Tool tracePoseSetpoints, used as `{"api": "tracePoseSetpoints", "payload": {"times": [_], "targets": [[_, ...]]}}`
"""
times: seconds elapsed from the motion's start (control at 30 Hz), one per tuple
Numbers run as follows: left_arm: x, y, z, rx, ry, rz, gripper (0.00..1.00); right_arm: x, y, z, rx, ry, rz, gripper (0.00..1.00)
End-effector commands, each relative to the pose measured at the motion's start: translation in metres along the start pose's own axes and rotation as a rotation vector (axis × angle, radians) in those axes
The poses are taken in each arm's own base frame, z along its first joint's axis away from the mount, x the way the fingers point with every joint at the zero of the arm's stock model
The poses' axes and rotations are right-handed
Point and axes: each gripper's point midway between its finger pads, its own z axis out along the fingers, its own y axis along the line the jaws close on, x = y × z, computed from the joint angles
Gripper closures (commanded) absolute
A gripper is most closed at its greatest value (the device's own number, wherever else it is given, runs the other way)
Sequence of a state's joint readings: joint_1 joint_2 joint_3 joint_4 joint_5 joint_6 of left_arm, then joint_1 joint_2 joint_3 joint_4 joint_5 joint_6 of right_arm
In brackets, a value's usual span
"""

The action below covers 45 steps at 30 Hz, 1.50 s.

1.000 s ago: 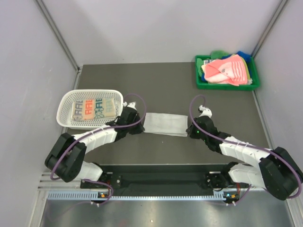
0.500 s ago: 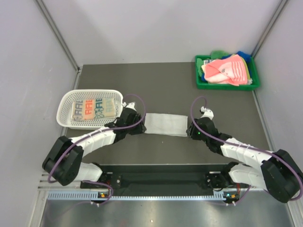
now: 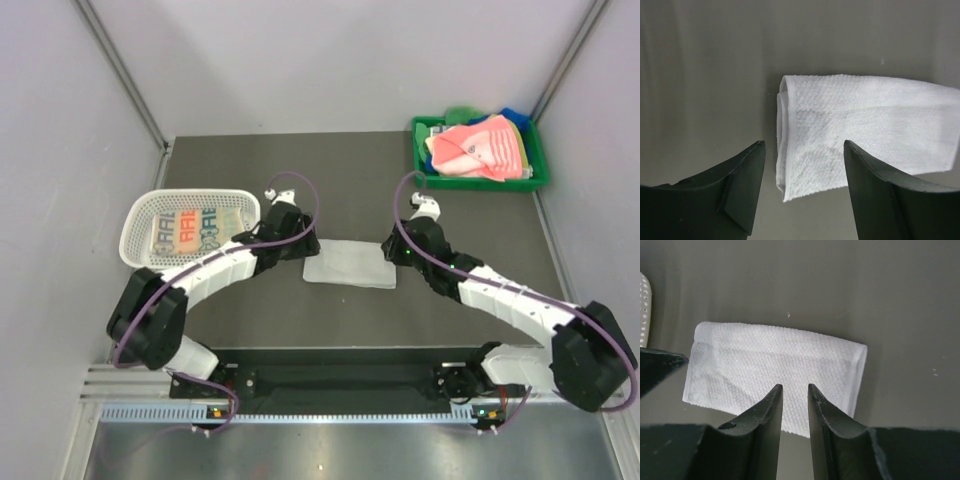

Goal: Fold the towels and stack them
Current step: Neatly place the folded towel into the bin

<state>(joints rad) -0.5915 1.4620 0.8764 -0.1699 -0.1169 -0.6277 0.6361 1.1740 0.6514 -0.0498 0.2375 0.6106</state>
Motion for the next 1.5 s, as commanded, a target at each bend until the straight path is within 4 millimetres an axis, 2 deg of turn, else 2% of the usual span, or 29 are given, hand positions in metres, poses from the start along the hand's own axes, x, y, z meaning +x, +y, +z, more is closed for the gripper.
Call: {"api": "tracePoseSetpoints", "payload": {"times": [0.0,0.07,0.13,0.3,0.43,0.57,0.8,1.1,1.2,1.27,1.3,1.37,1.4,1.43,1.47], "targets": [[0.014,0.007,0.012,-0.040,0.074,0.008,0.30,0.003,0.023,0.018,-0.047,0.035,-0.039,0.73],[0.024,0.012,0.022,-0.048,0.114,0.005,0.29,0.004,0.030,0.028,-0.071,0.039,-0.039,0.75],[0.032,0.014,0.028,-0.051,0.145,0.003,0.28,0.017,0.027,0.038,-0.065,0.071,-0.045,0.75],[0.044,0.022,0.032,-0.048,0.177,-0.017,0.27,0.049,0.006,0.054,-0.008,0.133,-0.062,0.75],[0.058,0.027,0.036,-0.022,0.227,-0.058,0.30,0.062,-0.010,0.057,0.021,0.150,-0.052,0.76],[0.070,0.031,0.038,-0.019,0.259,-0.079,0.34,0.067,-0.030,0.058,0.057,0.160,-0.042,0.76],[0.090,0.034,0.049,-0.016,0.326,-0.095,0.43,0.066,-0.037,0.061,0.072,0.165,-0.042,0.76],[0.117,0.047,0.061,-0.038,0.369,-0.132,0.52,0.066,-0.057,0.062,0.095,0.167,-0.021,0.76],[0.120,0.049,0.064,-0.045,0.372,-0.136,0.58,0.067,-0.060,0.063,0.099,0.173,-0.018,0.77],[0.120,0.049,0.065,-0.047,0.372,-0.136,0.66,0.066,-0.059,0.062,0.095,0.170,-0.015,0.77],[0.117,0.047,0.066,-0.043,0.367,-0.130,0.76,0.066,-0.057,0.062,0.086,0.172,-0.013,0.77],[0.115,0.047,0.066,-0.049,0.368,-0.128,0.88,0.061,-0.053,0.060,0.070,0.161,-0.009,0.76],[0.112,0.044,0.066,-0.045,0.363,-0.122,0.96,0.061,-0.049,0.059,0.054,0.167,-0.007,0.73],[0.109,0.045,0.067,-0.056,0.357,-0.112,1.00,0.052,-0.041,0.056,0.028,0.147,-0.007,0.70],[0.109,0.046,0.064,-0.072,0.360,-0.100,1.00,0.047,-0.037,0.054,0.011,0.138,-0.006,0.66]]}}
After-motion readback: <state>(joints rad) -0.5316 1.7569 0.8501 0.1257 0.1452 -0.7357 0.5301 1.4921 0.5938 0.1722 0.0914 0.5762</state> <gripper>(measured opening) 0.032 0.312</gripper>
